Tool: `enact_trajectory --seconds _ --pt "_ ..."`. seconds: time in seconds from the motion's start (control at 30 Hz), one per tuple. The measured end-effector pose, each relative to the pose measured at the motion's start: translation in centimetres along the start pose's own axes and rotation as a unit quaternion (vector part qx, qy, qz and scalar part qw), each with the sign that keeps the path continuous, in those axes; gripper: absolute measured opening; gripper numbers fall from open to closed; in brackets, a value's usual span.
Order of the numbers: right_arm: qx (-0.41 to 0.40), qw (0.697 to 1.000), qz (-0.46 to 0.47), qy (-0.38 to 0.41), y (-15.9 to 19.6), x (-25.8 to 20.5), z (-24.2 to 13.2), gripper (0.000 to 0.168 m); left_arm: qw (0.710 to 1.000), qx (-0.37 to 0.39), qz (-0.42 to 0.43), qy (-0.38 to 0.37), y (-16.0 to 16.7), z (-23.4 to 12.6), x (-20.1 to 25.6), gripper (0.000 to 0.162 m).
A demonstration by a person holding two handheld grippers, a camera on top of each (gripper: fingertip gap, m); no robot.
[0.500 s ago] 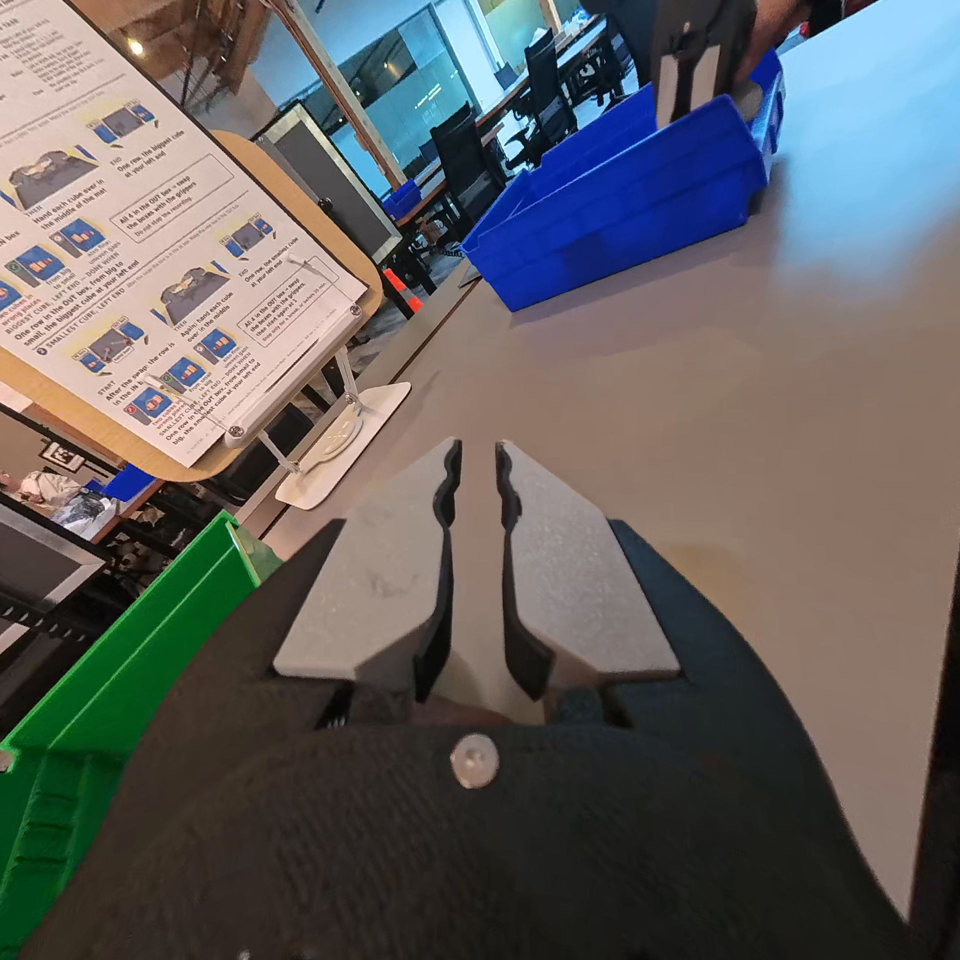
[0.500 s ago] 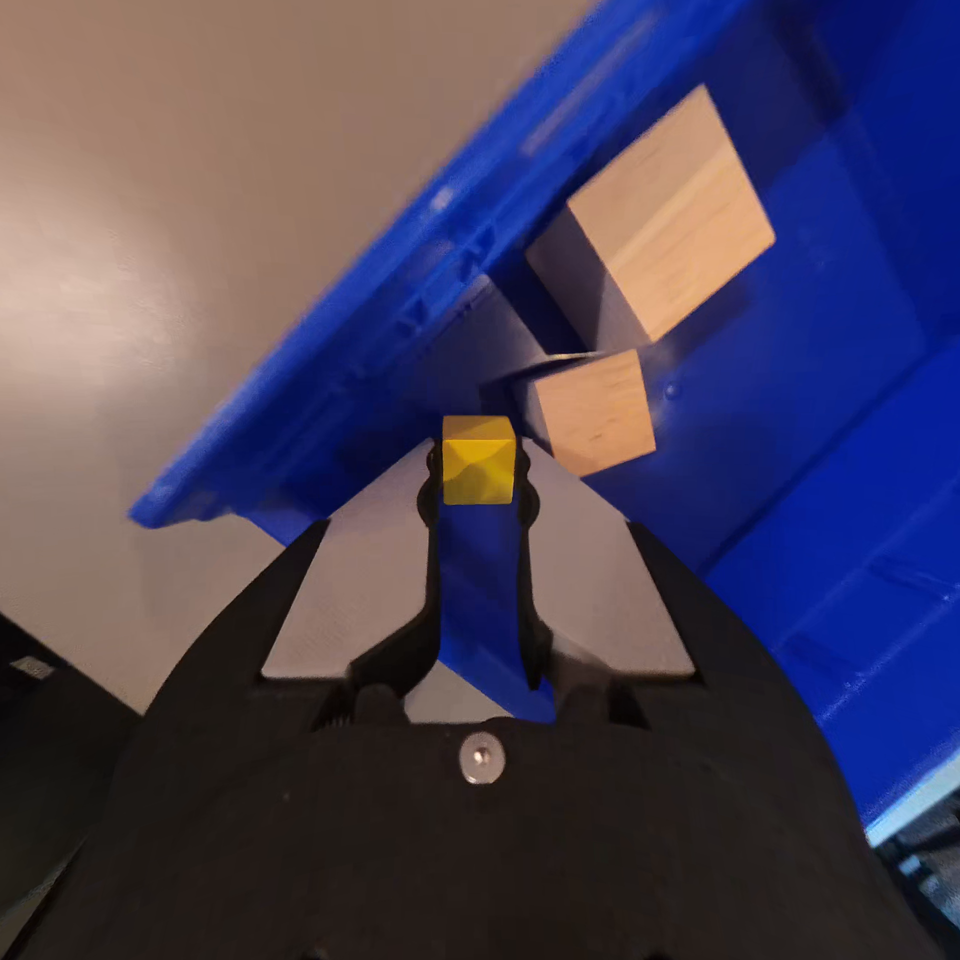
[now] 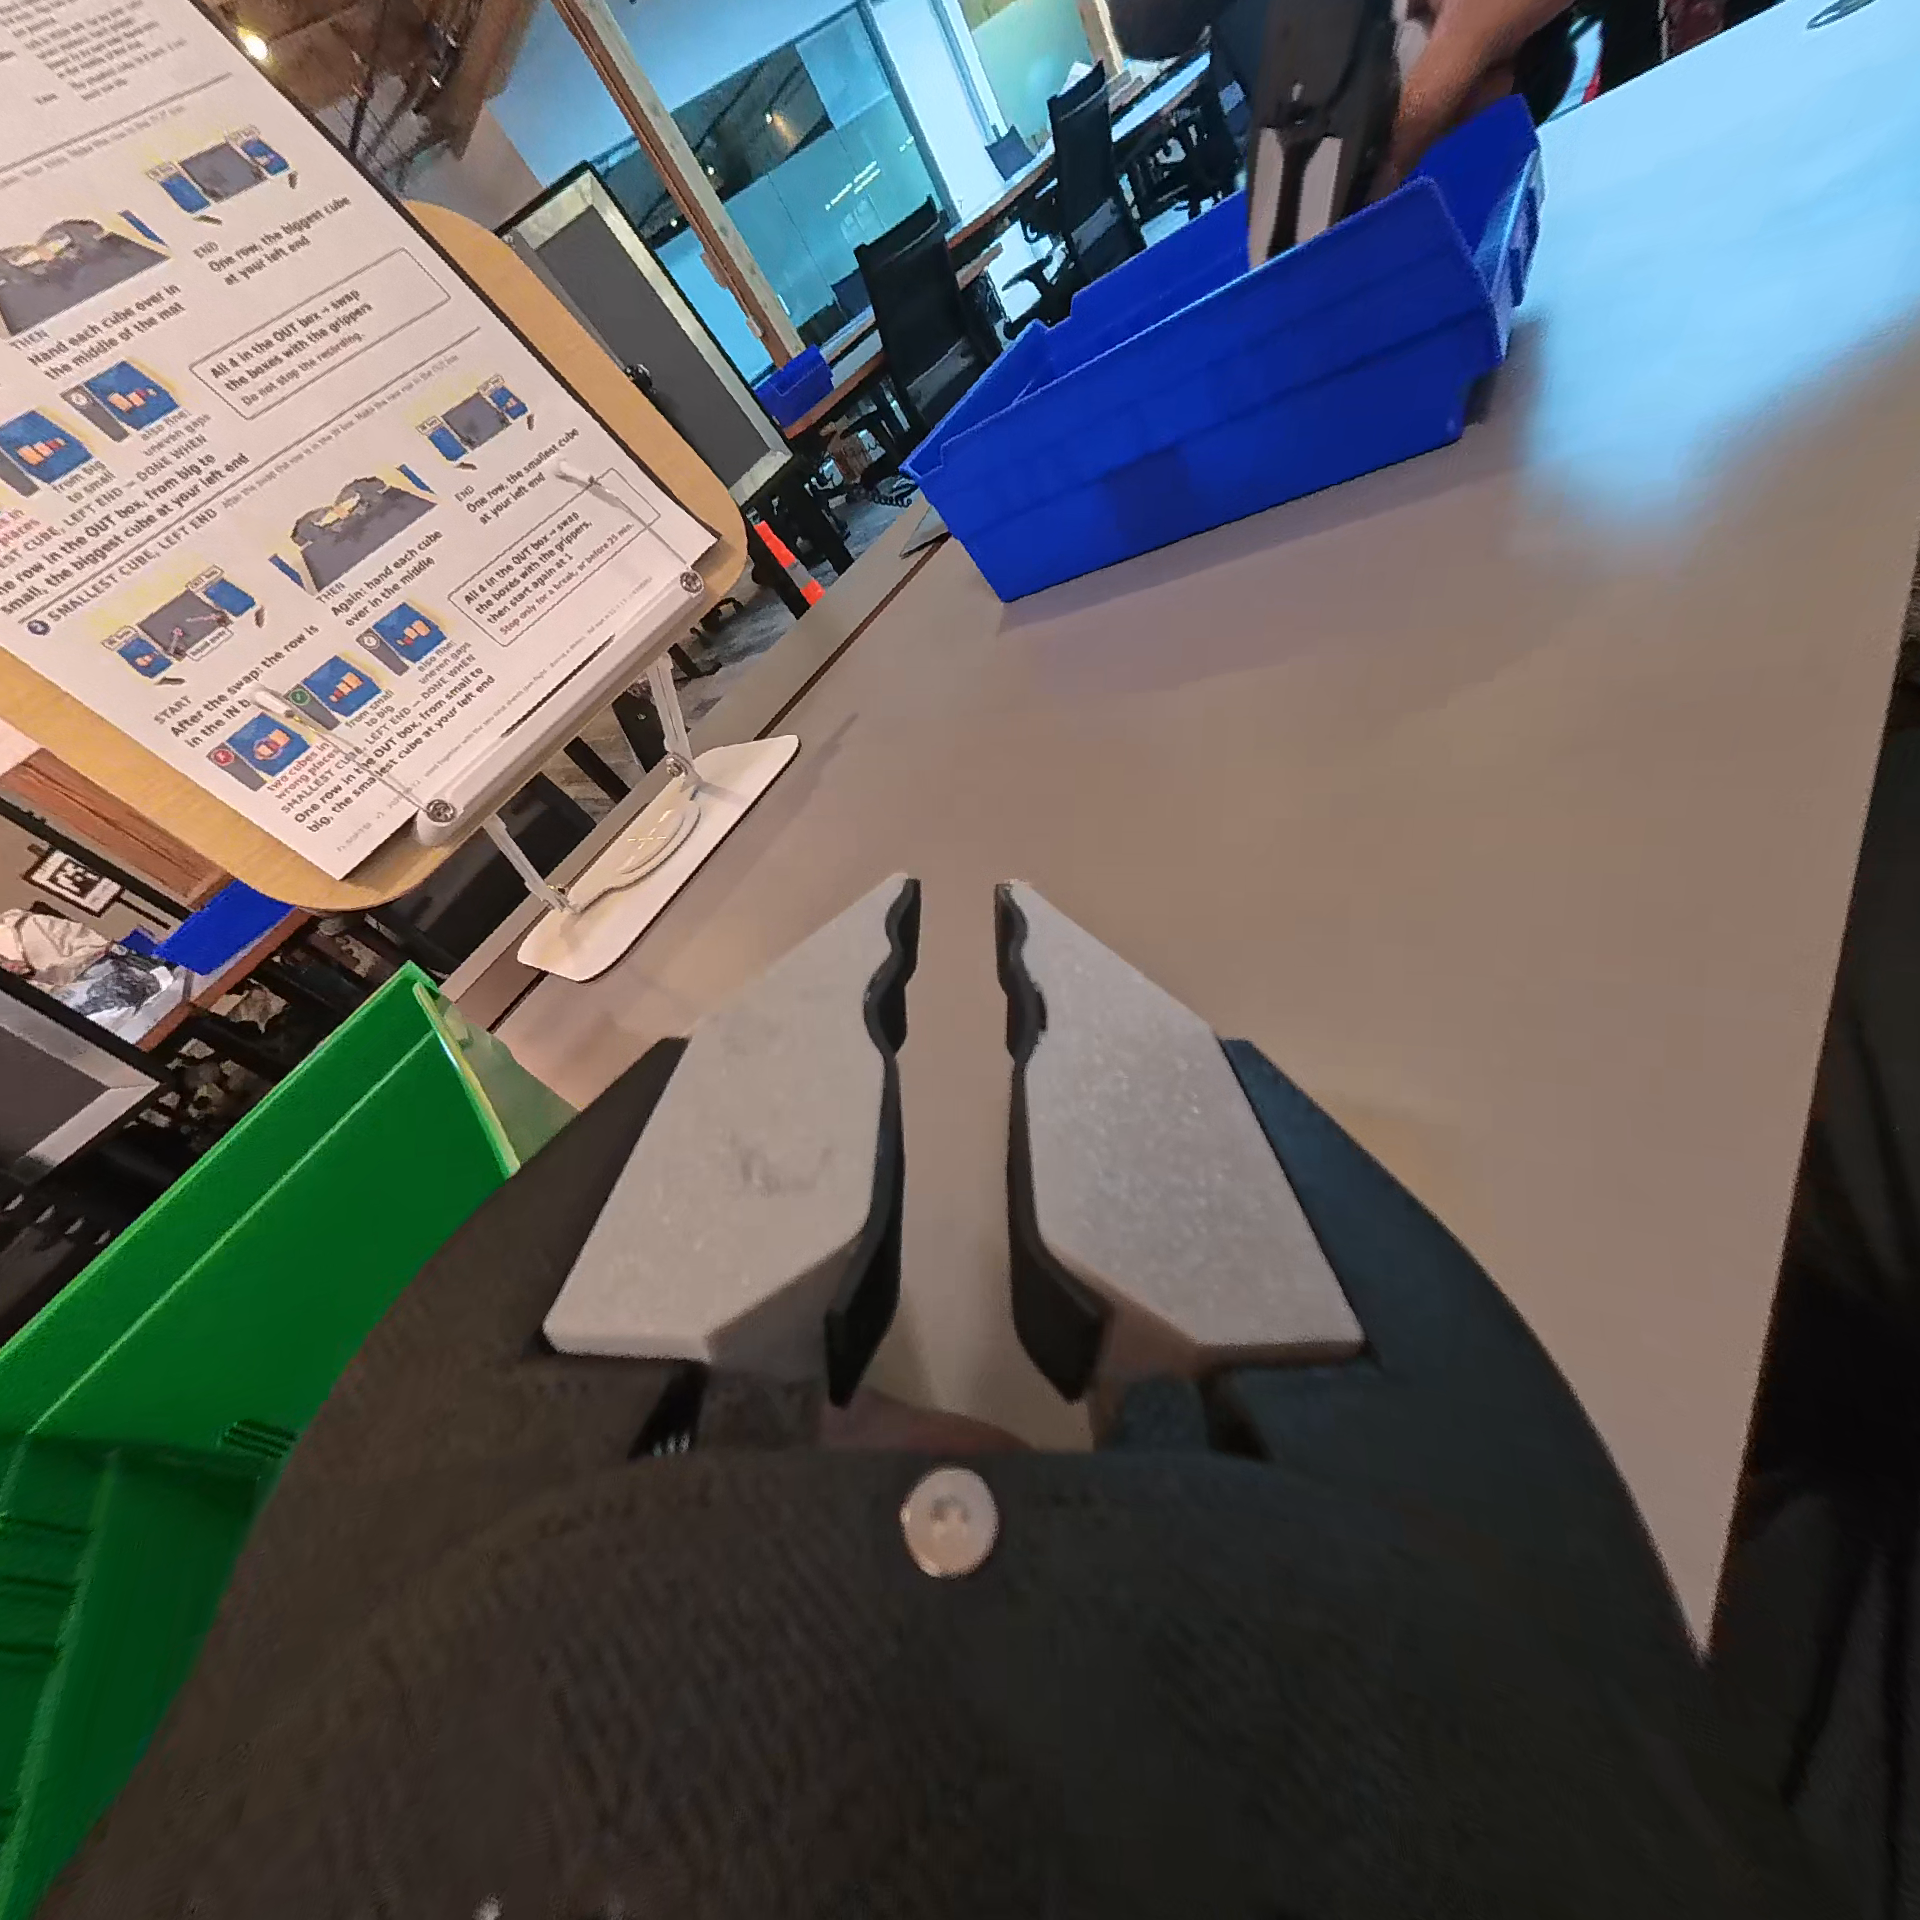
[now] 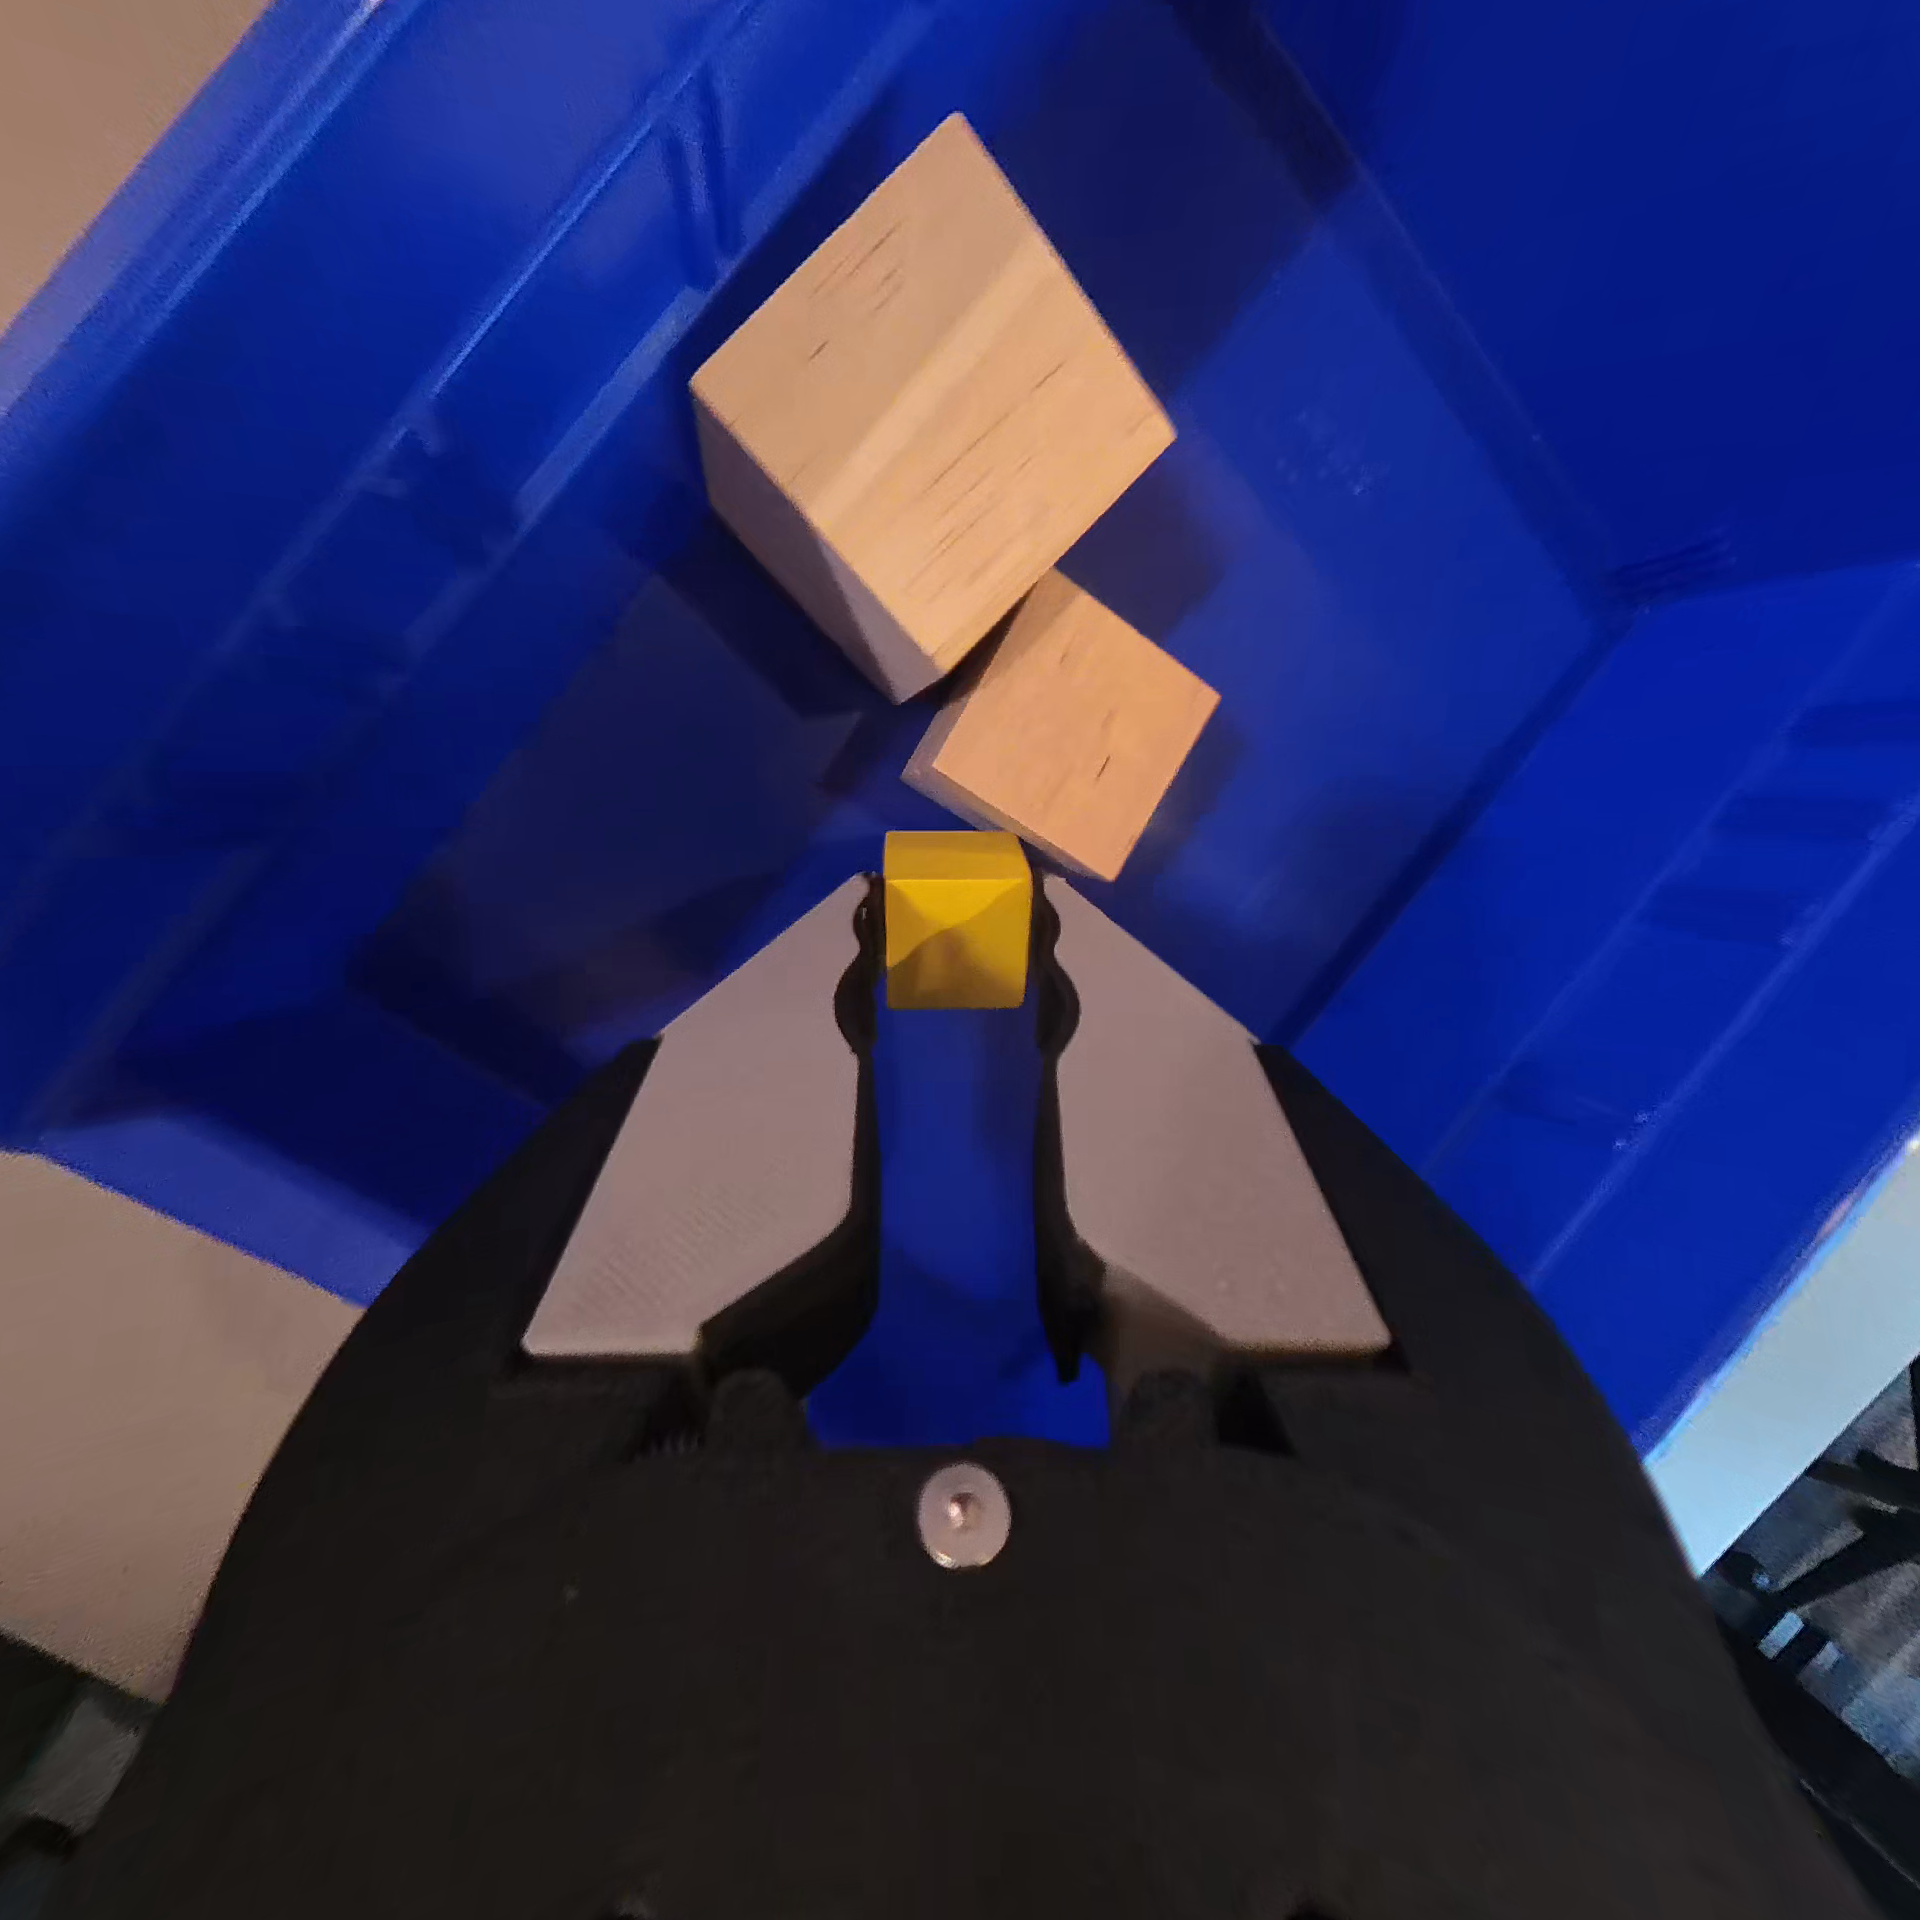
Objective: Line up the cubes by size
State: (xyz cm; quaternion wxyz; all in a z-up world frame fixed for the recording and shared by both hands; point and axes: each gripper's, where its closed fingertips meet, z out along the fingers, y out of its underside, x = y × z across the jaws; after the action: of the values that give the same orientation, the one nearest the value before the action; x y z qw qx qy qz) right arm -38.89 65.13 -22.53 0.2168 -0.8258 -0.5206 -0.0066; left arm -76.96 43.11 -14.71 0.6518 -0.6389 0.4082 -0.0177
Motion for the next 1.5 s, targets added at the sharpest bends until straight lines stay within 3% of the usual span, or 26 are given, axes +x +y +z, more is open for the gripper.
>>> enact_trajectory --seconds 0.4,0.6,0.77,1.0,1.23,1.5 --pt "0.003 0.999 -0.045 -0.026 -1.3 0.0 0.5 0.026 1.0 -0.006 -0.006 0.007 0.7 -0.2 0.4 0.013" --pt "-0.032 0.987 -0.159 -0.011 -0.3 3.1 -1.1 0.025 1.0 -0.005 0.0 0.015 0.9 -0.1 0.8 0.013" --pt "-0.052 0.958 -0.282 -0.023 -0.3 5.1 0.8 0.026 1.0 -0.013 0.003 0.02 0.9 -0.4 1.1 0.013" --pt "-0.053 0.951 -0.295 -0.077 -0.6 5.1 2.8 0.026 0.999 -0.008 -0.015 0.027 0.9 -1.4 1.0 0.014" --pt "-0.059 0.946 -0.305 -0.095 -0.8 4.8 2.9 0.043 0.999 -0.014 -0.029 0.034 1.5 -1.3 1.2 0.014" --pt "-0.015 0.965 -0.237 -0.115 -1.6 3.6 -2.5 0.045 0.999 -0.026 -0.037 0.021 1.4 -2.3 0.1 0.018"
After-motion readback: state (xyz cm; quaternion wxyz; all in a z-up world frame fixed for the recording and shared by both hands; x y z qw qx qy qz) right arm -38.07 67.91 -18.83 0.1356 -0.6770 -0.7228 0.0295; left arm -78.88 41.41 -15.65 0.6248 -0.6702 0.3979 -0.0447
